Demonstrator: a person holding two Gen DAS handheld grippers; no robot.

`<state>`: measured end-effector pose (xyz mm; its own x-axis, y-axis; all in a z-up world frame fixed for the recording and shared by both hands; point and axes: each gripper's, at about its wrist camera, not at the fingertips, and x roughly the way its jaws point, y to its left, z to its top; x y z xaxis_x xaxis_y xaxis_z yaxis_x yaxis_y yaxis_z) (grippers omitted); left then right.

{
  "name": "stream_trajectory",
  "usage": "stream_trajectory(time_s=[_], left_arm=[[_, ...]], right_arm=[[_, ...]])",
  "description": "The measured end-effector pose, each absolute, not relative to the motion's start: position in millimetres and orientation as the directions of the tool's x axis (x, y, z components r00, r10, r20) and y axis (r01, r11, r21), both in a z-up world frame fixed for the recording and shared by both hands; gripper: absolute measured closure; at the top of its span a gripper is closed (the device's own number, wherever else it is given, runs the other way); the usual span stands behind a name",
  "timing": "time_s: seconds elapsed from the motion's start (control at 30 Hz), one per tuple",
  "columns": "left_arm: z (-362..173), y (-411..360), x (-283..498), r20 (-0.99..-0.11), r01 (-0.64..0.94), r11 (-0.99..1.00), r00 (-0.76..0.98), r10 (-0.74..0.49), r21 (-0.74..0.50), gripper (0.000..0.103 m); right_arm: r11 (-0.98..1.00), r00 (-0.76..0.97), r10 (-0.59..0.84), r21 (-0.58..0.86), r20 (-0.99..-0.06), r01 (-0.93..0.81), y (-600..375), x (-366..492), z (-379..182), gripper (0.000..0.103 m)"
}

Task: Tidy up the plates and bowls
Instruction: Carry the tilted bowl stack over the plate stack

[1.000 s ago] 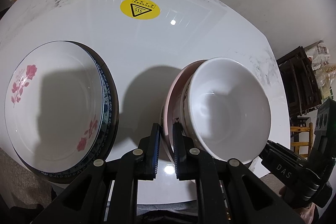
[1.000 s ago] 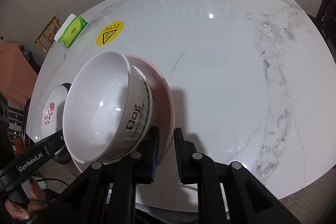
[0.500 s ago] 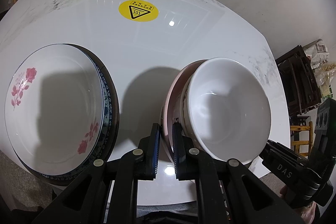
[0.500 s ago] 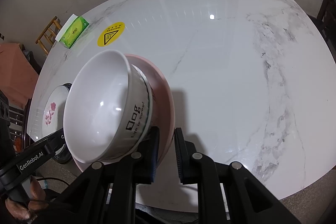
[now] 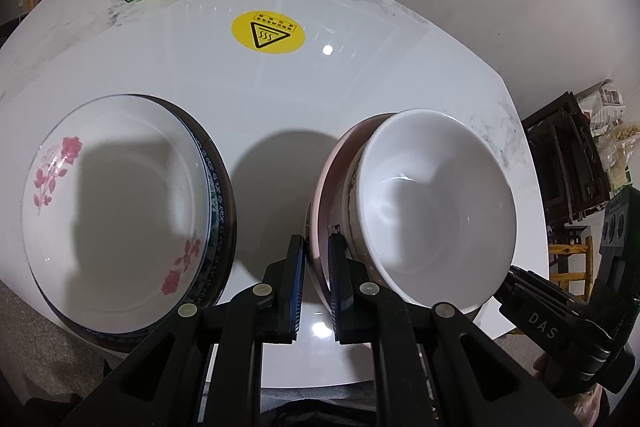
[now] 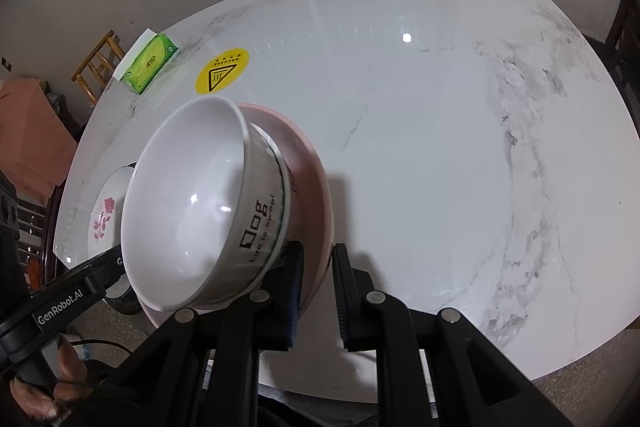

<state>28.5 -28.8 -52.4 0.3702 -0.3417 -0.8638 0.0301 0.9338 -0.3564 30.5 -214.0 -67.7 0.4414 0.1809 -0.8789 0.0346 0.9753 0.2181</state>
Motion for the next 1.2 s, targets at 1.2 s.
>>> stream_trajectory(time_s=[1.2], left_arm=[[-5.4, 88.8, 15.4, -0.848, -0.128, 0.940, 0.483, -0.219, -0.315, 0.095]], right_arm=[[0.960, 0.411, 0.269, 0.206, -0.871, -0.190, -83.2, 63.6, -30.5, 0.088]])
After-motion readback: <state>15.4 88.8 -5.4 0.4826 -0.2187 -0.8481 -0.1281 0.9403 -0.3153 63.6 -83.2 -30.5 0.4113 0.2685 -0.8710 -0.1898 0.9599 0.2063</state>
